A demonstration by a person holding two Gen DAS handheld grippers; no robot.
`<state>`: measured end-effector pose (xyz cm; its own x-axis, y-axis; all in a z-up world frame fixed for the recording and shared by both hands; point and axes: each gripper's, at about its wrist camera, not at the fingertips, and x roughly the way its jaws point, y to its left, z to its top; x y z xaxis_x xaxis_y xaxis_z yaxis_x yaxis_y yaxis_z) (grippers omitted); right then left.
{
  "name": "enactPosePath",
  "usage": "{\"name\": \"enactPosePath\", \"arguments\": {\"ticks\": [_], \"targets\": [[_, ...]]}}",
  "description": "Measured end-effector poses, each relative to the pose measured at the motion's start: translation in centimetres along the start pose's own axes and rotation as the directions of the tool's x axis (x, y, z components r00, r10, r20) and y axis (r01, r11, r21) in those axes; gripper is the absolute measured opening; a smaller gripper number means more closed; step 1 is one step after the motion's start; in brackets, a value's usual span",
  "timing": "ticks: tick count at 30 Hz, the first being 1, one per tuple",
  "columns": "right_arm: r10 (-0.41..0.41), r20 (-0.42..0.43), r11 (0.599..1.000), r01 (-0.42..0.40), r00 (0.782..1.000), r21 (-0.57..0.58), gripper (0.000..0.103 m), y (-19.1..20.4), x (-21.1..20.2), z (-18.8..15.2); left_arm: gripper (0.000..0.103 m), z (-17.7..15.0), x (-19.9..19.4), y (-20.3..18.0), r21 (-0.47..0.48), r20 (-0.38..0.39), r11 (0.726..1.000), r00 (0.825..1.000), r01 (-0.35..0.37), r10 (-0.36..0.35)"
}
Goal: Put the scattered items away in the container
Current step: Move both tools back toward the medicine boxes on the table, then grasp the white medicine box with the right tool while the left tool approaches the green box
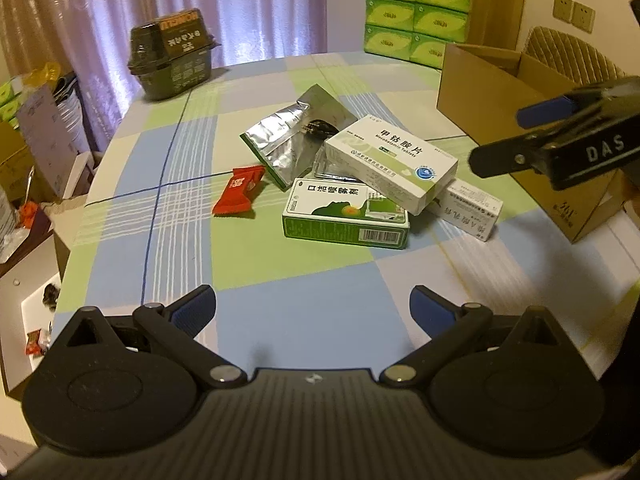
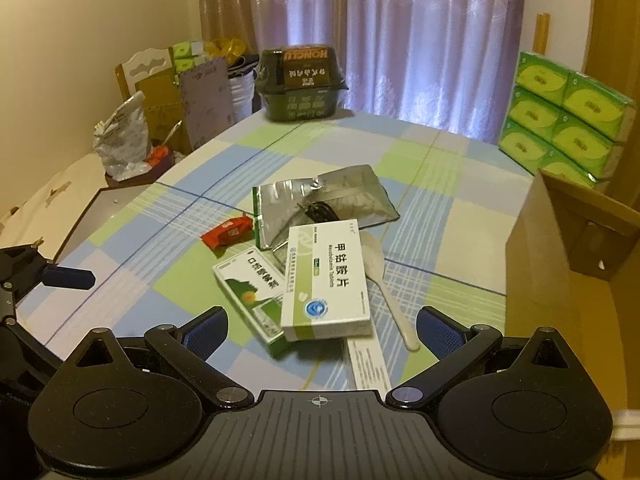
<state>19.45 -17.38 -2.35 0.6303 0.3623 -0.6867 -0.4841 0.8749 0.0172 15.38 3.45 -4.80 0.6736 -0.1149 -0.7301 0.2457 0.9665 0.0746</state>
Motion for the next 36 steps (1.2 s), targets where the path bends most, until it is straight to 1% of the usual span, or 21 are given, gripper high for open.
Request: {"name": "enactPosePath", "arguments": {"ticks": [4, 9, 14, 17, 22, 24, 25, 27, 33, 36], "targets": [[0.015, -0.011, 1.0, -0.015, 1.0, -0.013, 0.103, -0.4, 2.5, 0.5, 0.101, 0.5, 1.6, 0.1, 0.029, -0.002, 1.0, 1.0, 0.001, -0.001], [0.031, -0.026, 0.999, -0.032, 0.999, -0.03, 0.103, -0.7, 5.1, 1.0, 0.101, 1.3, 3.8, -0.2, 0.086, 0.005, 0.996, 1.0, 0.02, -0.02], [0.045, -0.07, 0.998, -0.048, 0.997, -0.039, 0.103, -1.0, 7.6, 1.3, 0.101, 1.9, 5.8, -0.5, 0.136, 0.009, 0.99, 0.999, 0.044, -0.045], [0.053, -0.1, 0.998, -0.056, 0.994, -0.024, 0.103, -1.5, 9.0, 1.4, 0.101, 2.1, 6.7, -0.5, 0.141, 0.003, 0.988, 0.998, 0.058, -0.059], [0.057, -0.116, 0.997, -0.063, 0.992, -0.045, 0.103, -1.2, 10.0, 1.8, 0.101, 2.3, 7.8, -0.7, 0.135, 0.002, 0.987, 0.996, 0.085, -0.086], [0.059, -0.135, 0.997, -0.066, 0.989, -0.047, 0.084, -1.3, 10.4, 1.8, 0.101, 2.3, 8.1, -0.7, 0.125, 0.0, 0.987, 0.995, 0.1, -0.101], [0.06, -0.144, 0.997, -0.066, 0.988, -0.037, 0.083, -1.5, 10.6, 1.7, 0.101, 2.3, 8.3, -0.8, 0.125, 0.0, 0.987, 0.995, 0.104, -0.105], [0.066, -0.151, 0.998, -0.067, 0.986, -0.002, 0.076, -2.1, 10.6, 1.7, 0.102, 2.4, 8.6, -1.0, 0.133, 0.003, 0.986, 0.995, 0.101, -0.102], [0.068, -0.138, 0.997, -0.062, 0.988, 0.053, 0.075, -3.3, 9.6, 1.8, 0.102, 3.0, 9.8, -1.4, 0.231, 0.015, 0.969, 0.996, 0.084, -0.09], [0.07, -0.13, 0.995, -0.059, 0.989, 0.08, 0.075, -3.6, 9.2, 1.7, 0.102, 3.3, 11.0, -0.8, 0.255, 0.01, 0.961, 0.994, 0.106, -0.112]]}}
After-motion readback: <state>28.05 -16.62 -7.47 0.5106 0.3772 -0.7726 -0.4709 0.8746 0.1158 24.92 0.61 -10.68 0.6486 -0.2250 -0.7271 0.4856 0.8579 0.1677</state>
